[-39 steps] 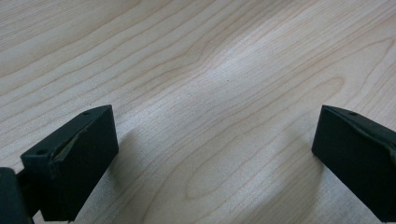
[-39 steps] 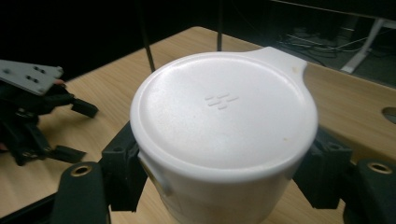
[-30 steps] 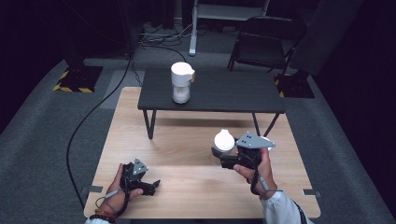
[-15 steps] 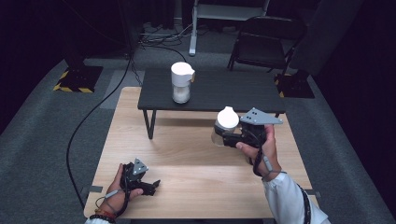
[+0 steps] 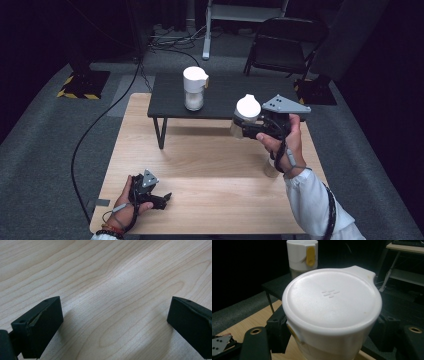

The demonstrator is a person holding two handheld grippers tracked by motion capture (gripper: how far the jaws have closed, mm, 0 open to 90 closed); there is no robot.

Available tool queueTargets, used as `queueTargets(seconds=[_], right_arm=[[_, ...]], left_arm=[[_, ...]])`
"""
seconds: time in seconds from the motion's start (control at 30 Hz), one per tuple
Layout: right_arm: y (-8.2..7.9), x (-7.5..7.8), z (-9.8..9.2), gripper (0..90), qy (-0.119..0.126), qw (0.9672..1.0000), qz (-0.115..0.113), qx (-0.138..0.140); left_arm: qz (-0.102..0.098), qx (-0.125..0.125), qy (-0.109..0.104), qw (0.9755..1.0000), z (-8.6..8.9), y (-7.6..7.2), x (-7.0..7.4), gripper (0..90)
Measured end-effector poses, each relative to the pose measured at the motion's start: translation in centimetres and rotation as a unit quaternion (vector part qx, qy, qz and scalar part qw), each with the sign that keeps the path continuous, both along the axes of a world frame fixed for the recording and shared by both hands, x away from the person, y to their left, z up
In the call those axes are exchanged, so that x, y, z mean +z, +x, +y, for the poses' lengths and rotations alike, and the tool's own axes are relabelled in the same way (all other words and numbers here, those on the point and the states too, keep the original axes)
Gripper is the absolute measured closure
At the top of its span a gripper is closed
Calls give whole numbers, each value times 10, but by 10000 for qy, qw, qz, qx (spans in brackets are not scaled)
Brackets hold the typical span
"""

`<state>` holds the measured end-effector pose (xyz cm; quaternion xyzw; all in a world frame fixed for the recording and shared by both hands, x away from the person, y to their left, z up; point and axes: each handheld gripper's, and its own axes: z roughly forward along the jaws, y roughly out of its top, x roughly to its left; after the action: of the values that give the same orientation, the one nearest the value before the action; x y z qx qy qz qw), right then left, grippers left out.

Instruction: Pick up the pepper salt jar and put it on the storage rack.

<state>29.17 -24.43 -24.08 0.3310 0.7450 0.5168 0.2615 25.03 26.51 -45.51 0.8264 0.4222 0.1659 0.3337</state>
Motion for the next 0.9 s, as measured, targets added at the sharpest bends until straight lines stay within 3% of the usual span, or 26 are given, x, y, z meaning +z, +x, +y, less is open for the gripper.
queueTargets(seconds=[0.33,0.9], right_arm=[[17,17,11,291,-23,9998,-41,-180],[54,20,30,291,-7,9988,-47,-497]], left_arm=[[-1,-4,4,10000,0,0,0,1],[-1,-11,7,10000,0,0,0,1]])
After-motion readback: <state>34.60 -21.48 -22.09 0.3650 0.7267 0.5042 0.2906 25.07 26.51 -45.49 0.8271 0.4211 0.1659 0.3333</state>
